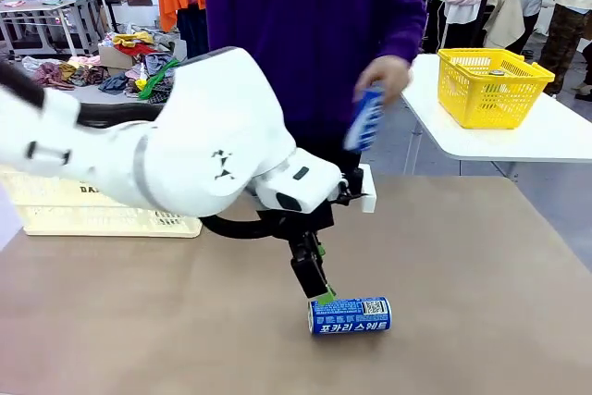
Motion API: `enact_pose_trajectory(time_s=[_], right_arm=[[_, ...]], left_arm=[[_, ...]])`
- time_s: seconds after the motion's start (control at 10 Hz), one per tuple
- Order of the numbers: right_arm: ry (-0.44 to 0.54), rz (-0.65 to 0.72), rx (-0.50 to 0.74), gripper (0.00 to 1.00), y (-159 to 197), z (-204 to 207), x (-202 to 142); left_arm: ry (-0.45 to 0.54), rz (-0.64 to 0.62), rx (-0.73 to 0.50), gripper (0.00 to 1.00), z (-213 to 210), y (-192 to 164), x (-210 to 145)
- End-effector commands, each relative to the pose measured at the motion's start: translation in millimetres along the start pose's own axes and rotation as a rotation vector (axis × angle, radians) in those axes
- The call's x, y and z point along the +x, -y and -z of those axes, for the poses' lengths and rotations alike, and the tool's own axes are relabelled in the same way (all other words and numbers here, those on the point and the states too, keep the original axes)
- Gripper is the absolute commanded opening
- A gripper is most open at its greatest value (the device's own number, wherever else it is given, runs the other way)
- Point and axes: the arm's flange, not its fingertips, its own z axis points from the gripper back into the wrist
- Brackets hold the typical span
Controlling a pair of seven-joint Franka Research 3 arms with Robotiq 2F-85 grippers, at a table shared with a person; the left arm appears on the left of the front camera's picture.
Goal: Place the drinks into the Shopping basket.
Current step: Pick up one drink and place it into the Shopping basket.
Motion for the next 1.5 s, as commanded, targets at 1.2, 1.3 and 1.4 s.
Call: enact_pose_trajectory(time_s=[1.2, 1.3, 1.4], right_arm=[[0.000, 0.011, 0.010, 1.00, -6, -1, -1], [0.000, 0.011, 0.010, 1.00, -6, -1, -1], [0.000, 0.011, 0.010, 1.00, -6, -1, -1]], left_arm=[[0.422, -0.960, 0.287, 1.00, -407, 75, -305], [0.494, -1.096, 0.283, 1.00, -400, 83, -337], [0.531, -1.132, 0.264, 1.00, -393, 90, -357]])
